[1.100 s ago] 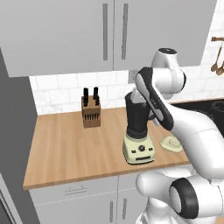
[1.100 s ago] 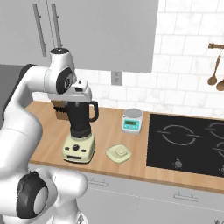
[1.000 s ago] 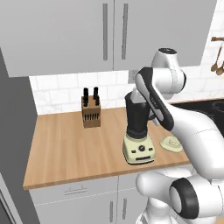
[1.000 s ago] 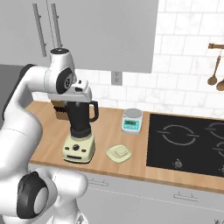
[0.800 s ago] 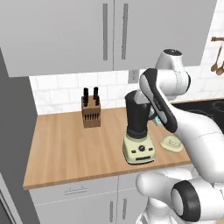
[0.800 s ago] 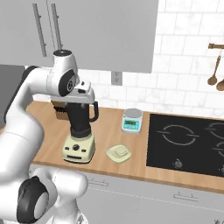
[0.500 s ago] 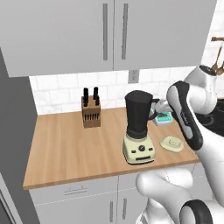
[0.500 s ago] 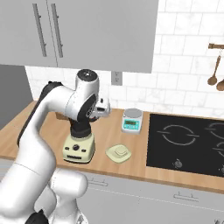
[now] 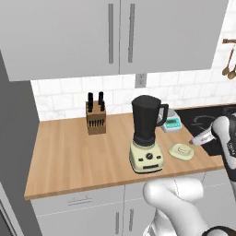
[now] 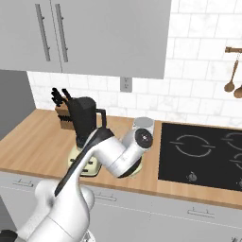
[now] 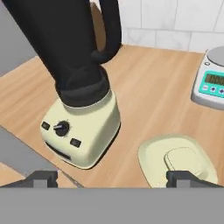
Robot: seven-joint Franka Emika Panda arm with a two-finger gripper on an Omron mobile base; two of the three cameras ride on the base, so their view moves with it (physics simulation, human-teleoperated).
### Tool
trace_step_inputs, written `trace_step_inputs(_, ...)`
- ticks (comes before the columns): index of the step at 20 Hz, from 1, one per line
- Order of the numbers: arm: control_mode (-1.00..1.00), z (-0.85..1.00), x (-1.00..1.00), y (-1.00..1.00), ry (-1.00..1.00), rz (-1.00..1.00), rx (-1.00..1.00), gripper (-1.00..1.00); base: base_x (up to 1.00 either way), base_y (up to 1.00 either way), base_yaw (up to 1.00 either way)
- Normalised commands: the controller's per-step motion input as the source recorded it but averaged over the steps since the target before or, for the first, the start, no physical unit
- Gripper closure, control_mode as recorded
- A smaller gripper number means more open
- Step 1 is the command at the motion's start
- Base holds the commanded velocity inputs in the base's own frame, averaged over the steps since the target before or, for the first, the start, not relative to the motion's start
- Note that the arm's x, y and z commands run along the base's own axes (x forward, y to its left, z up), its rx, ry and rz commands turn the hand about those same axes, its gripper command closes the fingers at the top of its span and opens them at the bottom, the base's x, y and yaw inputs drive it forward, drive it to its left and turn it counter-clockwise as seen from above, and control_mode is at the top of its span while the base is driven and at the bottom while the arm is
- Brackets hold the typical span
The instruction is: Close the lid blender by securely placing the lid on top.
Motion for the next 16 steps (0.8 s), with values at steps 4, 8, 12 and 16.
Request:
trace_step_inputs(4,-1.0,-0.4,0.51,-0.53,-0.14,0.48,0.01,-1.0,0.0,0.0,0.0)
trace_step_inputs(8,-1.0,-0.43,0.28,-0.05,-0.08,0.37,0.0,-1.0,0.0,0.0,0.0)
trace_step_inputs(12,-1.0,-0.37,0.2,0.0,-0.17,0.23,0.0,-1.0,0.0,0.0,0.0)
trace_step_inputs(16,-1.0,-0.23,0.21,0.0,-0.12,0.01,0.0,-1.0,0.0,0.0,0.0)
